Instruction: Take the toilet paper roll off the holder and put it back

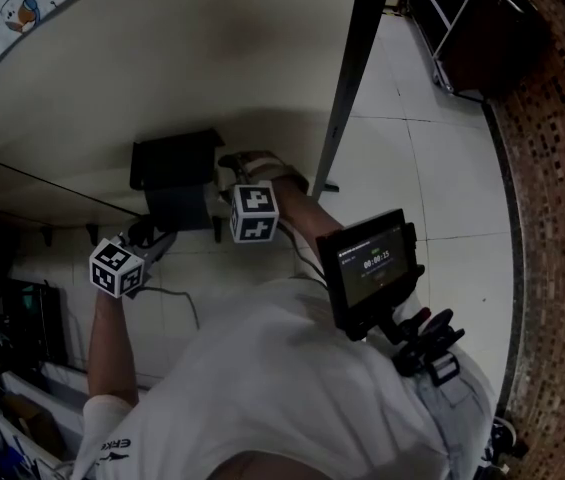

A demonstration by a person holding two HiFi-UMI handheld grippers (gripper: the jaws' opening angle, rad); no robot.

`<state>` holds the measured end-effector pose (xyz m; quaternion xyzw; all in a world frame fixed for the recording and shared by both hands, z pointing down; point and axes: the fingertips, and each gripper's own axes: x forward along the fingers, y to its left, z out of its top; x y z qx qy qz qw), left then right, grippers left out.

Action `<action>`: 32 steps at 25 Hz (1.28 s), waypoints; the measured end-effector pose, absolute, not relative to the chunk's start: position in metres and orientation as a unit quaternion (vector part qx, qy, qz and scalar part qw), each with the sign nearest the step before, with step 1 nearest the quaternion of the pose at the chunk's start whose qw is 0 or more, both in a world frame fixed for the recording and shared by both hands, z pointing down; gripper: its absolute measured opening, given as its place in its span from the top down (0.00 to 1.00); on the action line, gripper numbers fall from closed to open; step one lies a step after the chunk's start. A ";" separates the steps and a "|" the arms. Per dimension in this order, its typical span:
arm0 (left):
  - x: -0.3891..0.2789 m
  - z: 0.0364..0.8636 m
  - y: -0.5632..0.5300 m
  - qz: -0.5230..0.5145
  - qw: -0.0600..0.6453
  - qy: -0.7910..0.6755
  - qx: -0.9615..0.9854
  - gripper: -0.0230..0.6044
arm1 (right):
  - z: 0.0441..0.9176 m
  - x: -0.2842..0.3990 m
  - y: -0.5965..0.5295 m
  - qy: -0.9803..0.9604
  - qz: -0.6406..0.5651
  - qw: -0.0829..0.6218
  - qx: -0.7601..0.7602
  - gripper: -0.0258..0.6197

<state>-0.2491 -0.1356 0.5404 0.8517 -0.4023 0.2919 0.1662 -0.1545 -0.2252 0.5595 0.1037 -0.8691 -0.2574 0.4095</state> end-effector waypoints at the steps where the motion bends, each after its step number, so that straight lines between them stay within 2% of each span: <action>1: -0.249 0.539 -0.135 0.292 0.166 -0.402 0.852 0.65 | 0.560 -0.156 -0.223 -0.871 -0.256 0.408 0.101 0.51; 20: -0.248 0.534 -0.131 0.298 0.168 -0.400 0.850 0.65 | 0.551 -0.179 -0.218 -0.894 -0.242 0.366 0.093 0.52; 32: -0.252 0.544 -0.138 0.305 0.172 -0.397 0.848 0.65 | 0.566 -0.185 -0.225 -0.899 -0.227 0.364 0.086 0.53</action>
